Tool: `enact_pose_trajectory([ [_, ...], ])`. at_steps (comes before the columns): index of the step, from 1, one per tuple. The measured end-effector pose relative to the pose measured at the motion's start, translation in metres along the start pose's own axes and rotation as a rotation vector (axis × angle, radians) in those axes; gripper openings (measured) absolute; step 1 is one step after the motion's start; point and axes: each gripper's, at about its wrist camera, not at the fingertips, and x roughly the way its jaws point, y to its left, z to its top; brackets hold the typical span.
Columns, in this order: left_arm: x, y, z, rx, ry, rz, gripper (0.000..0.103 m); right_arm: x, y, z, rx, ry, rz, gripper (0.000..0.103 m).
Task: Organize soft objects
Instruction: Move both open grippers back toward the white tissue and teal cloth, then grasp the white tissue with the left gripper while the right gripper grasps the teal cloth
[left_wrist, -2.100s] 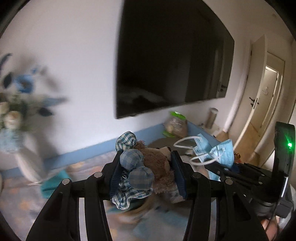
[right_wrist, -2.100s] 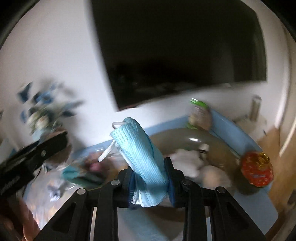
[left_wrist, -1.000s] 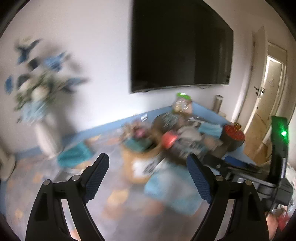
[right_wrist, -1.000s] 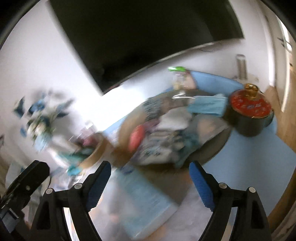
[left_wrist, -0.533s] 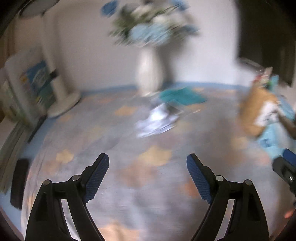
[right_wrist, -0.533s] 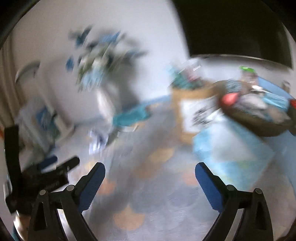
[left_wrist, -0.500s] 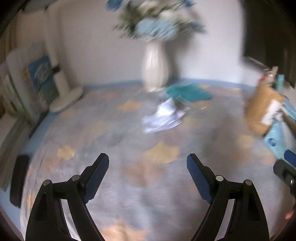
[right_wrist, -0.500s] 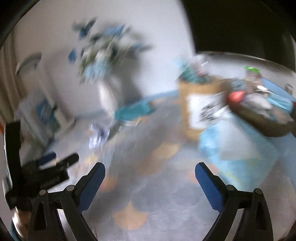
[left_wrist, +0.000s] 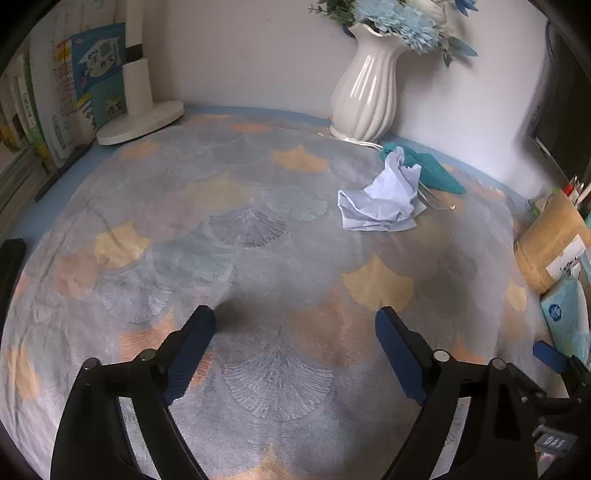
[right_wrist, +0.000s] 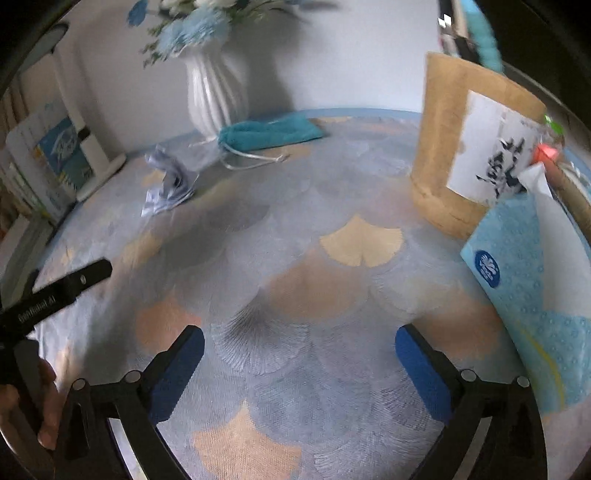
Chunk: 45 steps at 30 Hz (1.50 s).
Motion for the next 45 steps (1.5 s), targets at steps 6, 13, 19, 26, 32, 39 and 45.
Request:
enact_pose_trajectory([
  [6, 0.004, -0.01, -0.002, 0.053, 0.023, 0.025, 0.1, 0.006, 0.013, 0.0, -0.078, 0.031, -0.07, 0.103],
  [13, 0.011, -0.025, -0.004, 0.128, 0.055, 0.105, 0.103, 0.006, 0.009, 0.001, -0.07, 0.031, -0.063, 0.103],
  [19, 0.01, -0.023, -0.005, 0.118, 0.056, 0.096, 0.103, 0.004, 0.009, 0.0, -0.07, 0.031, -0.062, 0.103],
  [26, 0.016, -0.023, 0.013, 0.116, 0.166, 0.044, 0.101, 0.007, 0.009, 0.005, -0.076, 0.054, -0.047, 0.103],
  [32, -0.011, -0.024, 0.065, 0.096, 0.06, -0.176, 0.101, 0.011, 0.011, 0.034, -0.073, 0.202, 0.031, 0.103],
  [39, 0.02, -0.017, 0.105, 0.066, 0.018, -0.276, 0.101, 0.013, 0.027, 0.11, -0.059, 0.106, -0.029, 0.103],
  [45, 0.055, -0.019, 0.103, 0.024, 0.026, -0.313, 0.087, 0.057, 0.037, 0.155, -0.178, -0.016, -0.125, 0.103],
])
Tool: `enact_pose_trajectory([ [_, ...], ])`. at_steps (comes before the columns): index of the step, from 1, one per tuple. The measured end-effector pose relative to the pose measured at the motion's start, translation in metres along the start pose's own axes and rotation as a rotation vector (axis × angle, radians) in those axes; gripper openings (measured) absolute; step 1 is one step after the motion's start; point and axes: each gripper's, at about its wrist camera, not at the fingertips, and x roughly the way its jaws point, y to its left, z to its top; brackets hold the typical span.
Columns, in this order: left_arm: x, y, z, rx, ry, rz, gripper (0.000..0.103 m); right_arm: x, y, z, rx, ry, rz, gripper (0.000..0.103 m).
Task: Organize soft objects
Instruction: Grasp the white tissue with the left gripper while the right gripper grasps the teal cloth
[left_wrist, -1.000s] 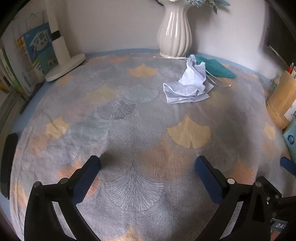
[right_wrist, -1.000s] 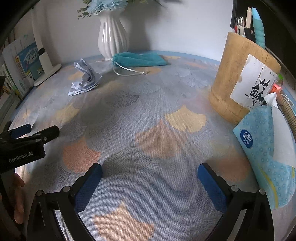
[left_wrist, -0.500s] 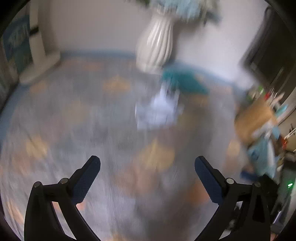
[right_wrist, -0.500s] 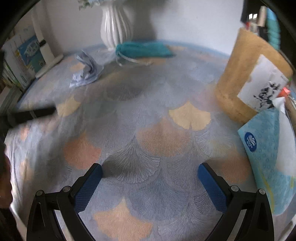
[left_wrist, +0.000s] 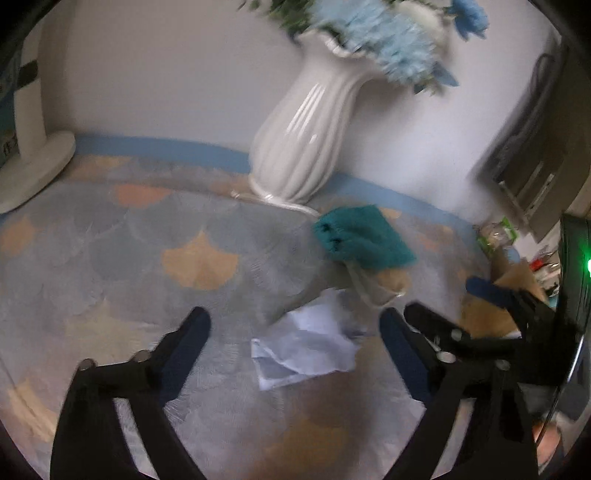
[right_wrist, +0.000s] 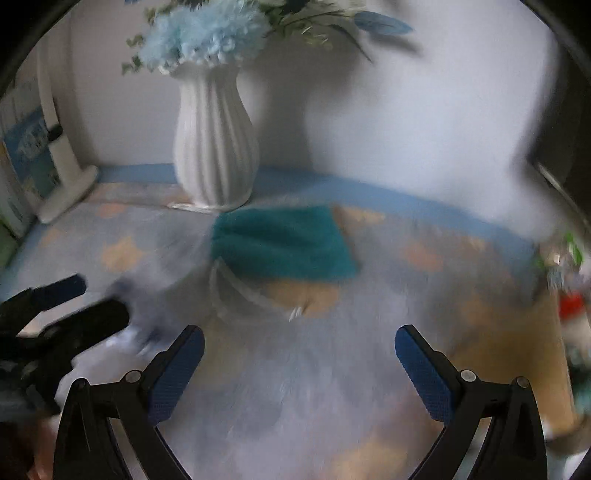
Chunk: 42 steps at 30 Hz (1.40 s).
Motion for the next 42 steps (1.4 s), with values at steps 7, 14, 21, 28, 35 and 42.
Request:
enact_pose_trajectory([
  [7, 0.005, 0.009, -0.007, 0.018, -0.004, 0.002, 0.063, 0.042, 0.008, 0.023, -0.02, 0.021, 0.15, 0.103],
  [14, 0.004, 0.013, -0.009, 0.014, -0.002, -0.034, 0.062, 0.073, 0.005, 0.036, 0.052, -0.008, 0.185, 0.075],
  [21, 0.006, 0.018, -0.008, 0.001, 0.014, -0.058, 0.064, 0.046, 0.014, 0.018, 0.021, -0.095, 0.174, 0.028],
  [28, 0.007, 0.033, -0.005, -0.049, 0.032, -0.12, 0.064, -0.026, -0.01, -0.03, 0.057, -0.193, 0.25, 0.024],
  [35, 0.004, 0.029, -0.007, -0.02, 0.034, -0.105, 0.065, -0.067, -0.006, -0.104, -0.143, -0.06, 0.335, 0.027],
  [42, 0.006, 0.028, -0.006, -0.018, 0.04, -0.108, 0.065, -0.09, -0.046, -0.146, -0.004, 0.01, 0.224, 0.076],
])
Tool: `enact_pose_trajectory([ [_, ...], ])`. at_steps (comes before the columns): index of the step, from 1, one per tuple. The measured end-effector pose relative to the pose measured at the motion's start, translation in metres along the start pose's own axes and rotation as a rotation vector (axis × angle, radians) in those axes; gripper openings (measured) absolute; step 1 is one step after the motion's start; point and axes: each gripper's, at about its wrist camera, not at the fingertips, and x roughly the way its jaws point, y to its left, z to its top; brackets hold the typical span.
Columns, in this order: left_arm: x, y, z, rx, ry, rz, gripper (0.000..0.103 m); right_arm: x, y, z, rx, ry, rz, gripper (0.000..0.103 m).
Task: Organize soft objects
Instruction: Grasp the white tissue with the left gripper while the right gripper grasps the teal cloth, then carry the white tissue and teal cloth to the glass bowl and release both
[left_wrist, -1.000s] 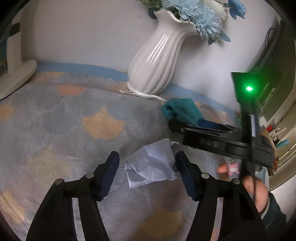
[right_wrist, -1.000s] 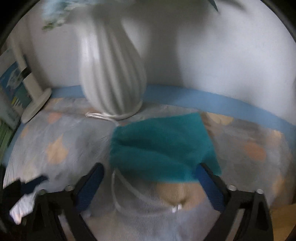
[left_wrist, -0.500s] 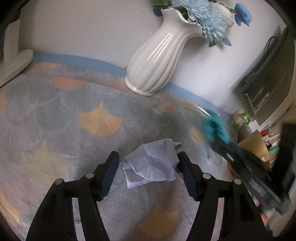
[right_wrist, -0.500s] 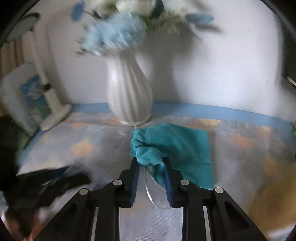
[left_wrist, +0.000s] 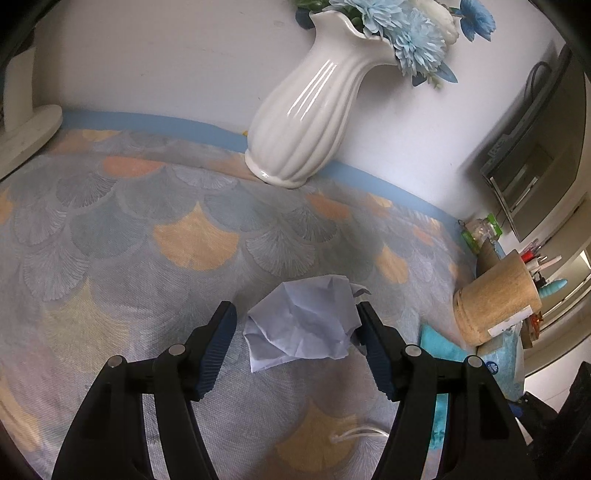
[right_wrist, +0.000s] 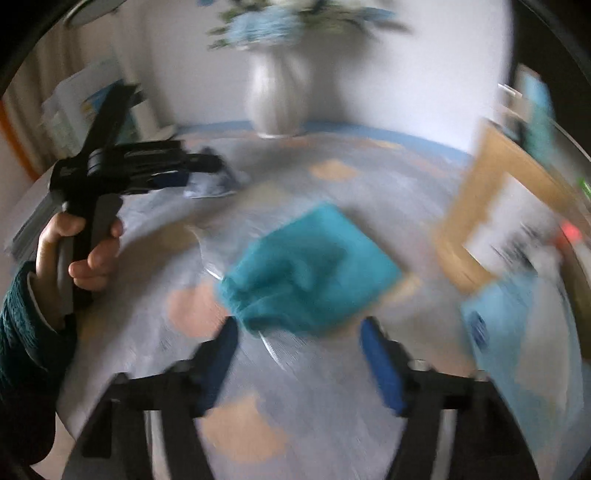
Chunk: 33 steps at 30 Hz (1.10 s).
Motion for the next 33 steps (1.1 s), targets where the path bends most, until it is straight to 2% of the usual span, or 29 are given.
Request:
enact_pose_trajectory([
  [2, 0.001, -0.001, 0.001, 0.003, 0.002, 0.0, 0.065, -0.009, -0.007, -0.007, 0.048, -0.001, 0.005, 0.081],
  [4, 0.001, -0.003, 0.001, 0.008, 0.004, 0.003, 0.065, -0.016, -0.015, -0.011, 0.125, 0.01, 0.046, 0.09],
  [5, 0.001, -0.004, 0.001, 0.01, 0.005, 0.004, 0.065, -0.014, -0.018, -0.011, 0.189, 0.016, 0.101, 0.096],
  [8, 0.0, -0.004, 0.0, 0.016, 0.008, 0.005, 0.065, 0.002, -0.015, -0.007, 0.303, 0.05, 0.234, 0.097],
  [10, 0.0, -0.005, -0.001, 0.022, 0.009, 0.007, 0.065, 0.025, -0.011, 0.006, 0.355, 0.096, 0.186, 0.097],
  [11, 0.0, -0.006, -0.001, 0.023, 0.009, 0.007, 0.065, 0.037, -0.006, 0.013, 0.36, 0.11, 0.157, 0.101],
  [13, 0.0, -0.009, -0.003, 0.039, 0.013, 0.01, 0.065, 0.047, 0.004, 0.027, 0.342, 0.071, 0.107, 0.102],
  [15, 0.0, -0.014, -0.006, 0.066, 0.011, 0.028, 0.065, 0.06, 0.012, 0.038, 0.335, 0.081, 0.085, 0.103],
  [21, 0.004, -0.03, -0.016, 0.15, 0.019, 0.094, 0.065, 0.093, 0.044, 0.058, 0.233, 0.039, -0.085, 0.103],
  [22, 0.003, -0.029, -0.015, 0.149, 0.012, 0.098, 0.065, 0.094, 0.044, 0.058, 0.224, 0.029, -0.098, 0.102],
  [24, 0.004, -0.027, -0.014, 0.134, 0.009, 0.093, 0.063, 0.092, 0.045, 0.06, 0.208, 0.016, -0.149, 0.084],
  [25, 0.005, -0.024, -0.013, 0.124, 0.012, 0.085, 0.062, 0.091, 0.044, 0.059, 0.203, 0.006, -0.153, 0.081],
  [27, 0.005, -0.023, -0.012, 0.116, 0.004, 0.085, 0.055, 0.088, 0.043, 0.058, 0.194, -0.013, -0.16, 0.064],
  [28, 0.003, -0.023, -0.013, 0.118, -0.004, 0.086, 0.054, 0.087, 0.044, 0.058, 0.185, -0.022, -0.157, 0.06],
  [30, -0.003, -0.027, -0.014, 0.137, -0.043, 0.111, 0.053, 0.082, 0.047, 0.055, 0.17, -0.045, -0.134, 0.044],
  [32, -0.016, -0.037, -0.017, 0.179, -0.121, 0.149, 0.053, 0.072, 0.049, 0.049, 0.147, -0.083, -0.043, 0.036],
  [33, -0.022, -0.04, -0.017, 0.194, -0.155, 0.152, 0.053, 0.065, 0.054, 0.046, 0.119, -0.114, -0.01, 0.035],
])
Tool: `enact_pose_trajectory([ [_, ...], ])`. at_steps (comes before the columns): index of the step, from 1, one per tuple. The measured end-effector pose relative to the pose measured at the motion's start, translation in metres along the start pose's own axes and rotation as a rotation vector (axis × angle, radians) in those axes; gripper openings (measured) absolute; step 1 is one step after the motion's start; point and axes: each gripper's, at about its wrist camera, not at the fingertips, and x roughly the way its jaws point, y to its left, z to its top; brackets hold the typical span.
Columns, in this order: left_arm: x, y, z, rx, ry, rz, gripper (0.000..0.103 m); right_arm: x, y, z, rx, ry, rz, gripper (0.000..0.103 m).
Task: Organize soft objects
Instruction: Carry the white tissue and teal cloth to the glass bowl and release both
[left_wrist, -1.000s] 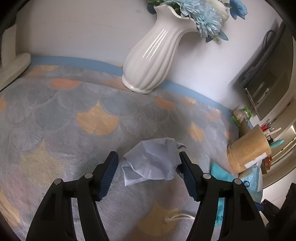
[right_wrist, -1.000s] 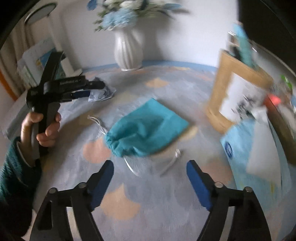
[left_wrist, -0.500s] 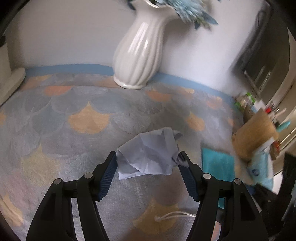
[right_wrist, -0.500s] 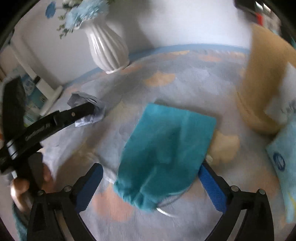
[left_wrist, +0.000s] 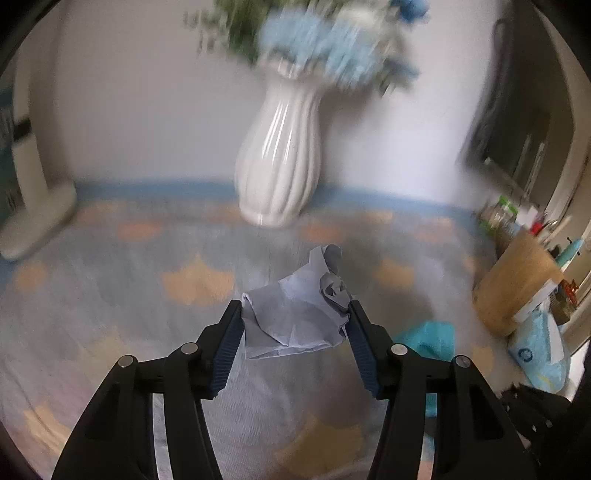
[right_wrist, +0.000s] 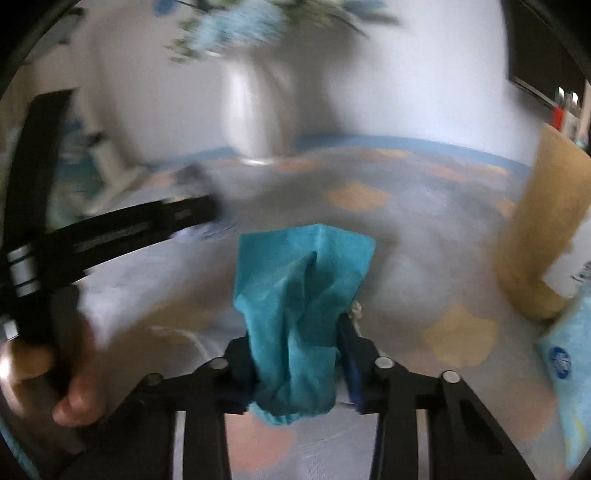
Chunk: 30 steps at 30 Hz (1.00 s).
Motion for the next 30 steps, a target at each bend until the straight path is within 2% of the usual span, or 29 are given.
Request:
enact_pose_trajectory([
  [3, -0.018, -0.001, 0.003, -0.001, -0.084, -0.02, 0.053, -0.016, 0.021, -0.007, -0.107, -0.087, -0.013, 0.035],
  [7, -0.024, 0.01, 0.007, -0.062, -0.105, -0.058, 0.053, -0.017, 0.037, -0.012, -0.179, -0.1, -0.053, 0.035],
  [10, -0.024, 0.018, 0.007, -0.111, -0.097, -0.097, 0.053, -0.02, 0.027, -0.011, -0.131, -0.095, -0.039, 0.035],
  [13, -0.025, 0.021, 0.003, -0.134, -0.08, -0.135, 0.053, -0.025, 0.01, -0.011, -0.027, -0.07, 0.023, 0.035],
  [15, -0.028, 0.023, 0.002, -0.195, -0.078, -0.211, 0.053, -0.031, -0.004, -0.015, 0.049, -0.033, 0.089, 0.034],
  [17, -0.039, 0.018, 0.004, -0.221, -0.106, -0.243, 0.053, -0.041, -0.011, -0.017, 0.079, -0.014, 0.105, 0.034],
  [19, -0.054, 0.005, 0.011, -0.202, -0.133, -0.251, 0.053, -0.063, -0.015, -0.011, 0.075, -0.049, 0.108, 0.034],
  [24, -0.09, -0.051, 0.045, -0.109, -0.184, -0.27, 0.053, -0.147, -0.023, 0.019, 0.035, -0.26, 0.091, 0.034],
  [27, -0.107, -0.096, 0.07, -0.028, -0.217, -0.25, 0.053, -0.19, -0.05, 0.032, 0.068, -0.361, 0.053, 0.034],
  [30, -0.109, -0.139, 0.089, 0.027, -0.212, -0.275, 0.053, -0.217, -0.093, 0.04, 0.141, -0.417, -0.018, 0.034],
])
